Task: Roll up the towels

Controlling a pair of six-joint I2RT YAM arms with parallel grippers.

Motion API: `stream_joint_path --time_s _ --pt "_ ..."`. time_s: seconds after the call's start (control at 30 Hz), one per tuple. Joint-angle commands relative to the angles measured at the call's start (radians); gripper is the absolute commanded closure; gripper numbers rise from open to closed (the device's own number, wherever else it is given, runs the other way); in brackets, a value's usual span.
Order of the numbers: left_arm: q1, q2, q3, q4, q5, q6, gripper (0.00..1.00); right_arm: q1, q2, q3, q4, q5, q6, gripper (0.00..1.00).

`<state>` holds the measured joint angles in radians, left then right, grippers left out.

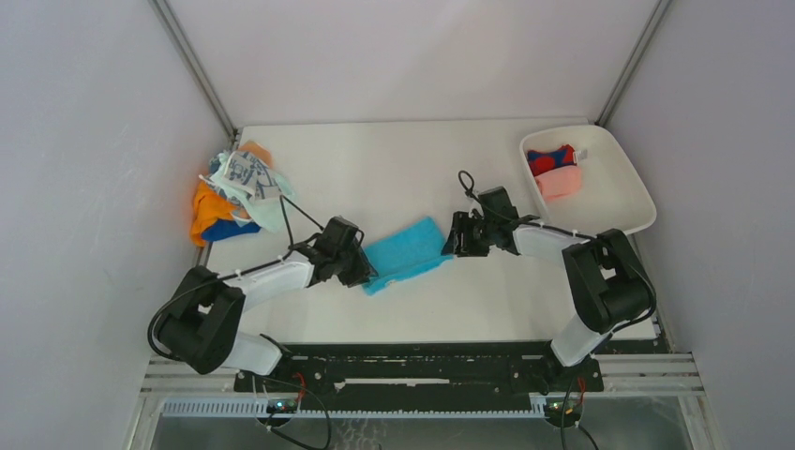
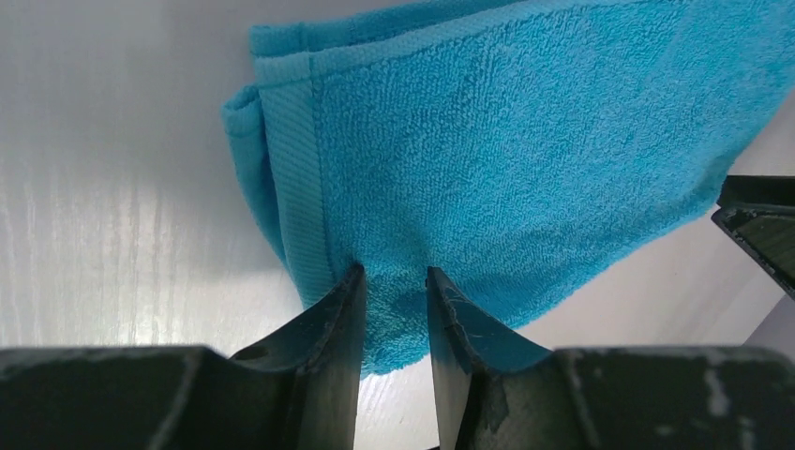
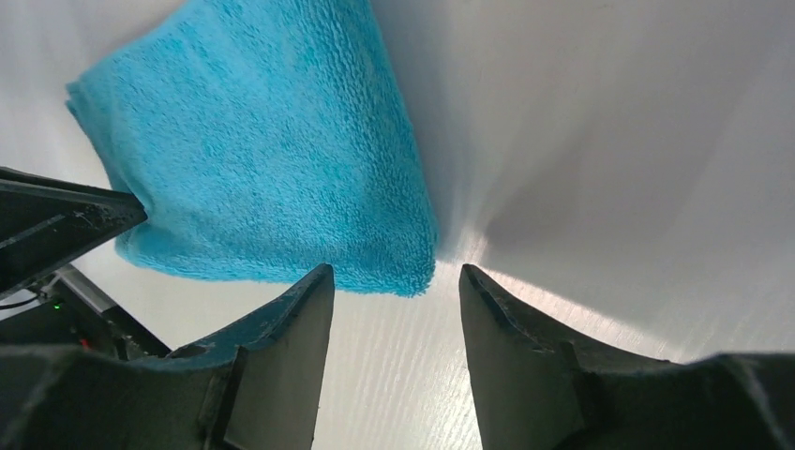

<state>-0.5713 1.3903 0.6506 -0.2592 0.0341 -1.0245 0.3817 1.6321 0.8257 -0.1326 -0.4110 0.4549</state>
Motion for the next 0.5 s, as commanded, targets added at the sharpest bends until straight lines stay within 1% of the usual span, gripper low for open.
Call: stream_joint_path --time_s 0.0,0.13,0.23,0.4,0.47 --pt "-0.006 0.031 0.012 0.056 0.013 0.045 0.65 0.035 -0.002 0.031 -0.029 0.071 -0.058 0.48" --pt "-0.006 0.058 -0.001 0.064 0.013 0.054 0.65 0.046 0.019 0.036 -0.037 0.051 -0.059 0.5" --pt "-0.006 0.077 -0.009 0.063 0.016 0.066 0.66 0.033 0.03 0.039 -0.029 0.01 -0.052 0.57" --pt "-0.006 0.086 -0.027 0.044 0.012 0.101 0.66 -0.029 0.025 0.059 -0.025 0.025 -0.055 0.82" --pt "-0.006 0.087 -0.039 0.042 0.016 0.115 0.66 -0.06 0.024 0.074 -0.022 0.019 -0.051 0.91"
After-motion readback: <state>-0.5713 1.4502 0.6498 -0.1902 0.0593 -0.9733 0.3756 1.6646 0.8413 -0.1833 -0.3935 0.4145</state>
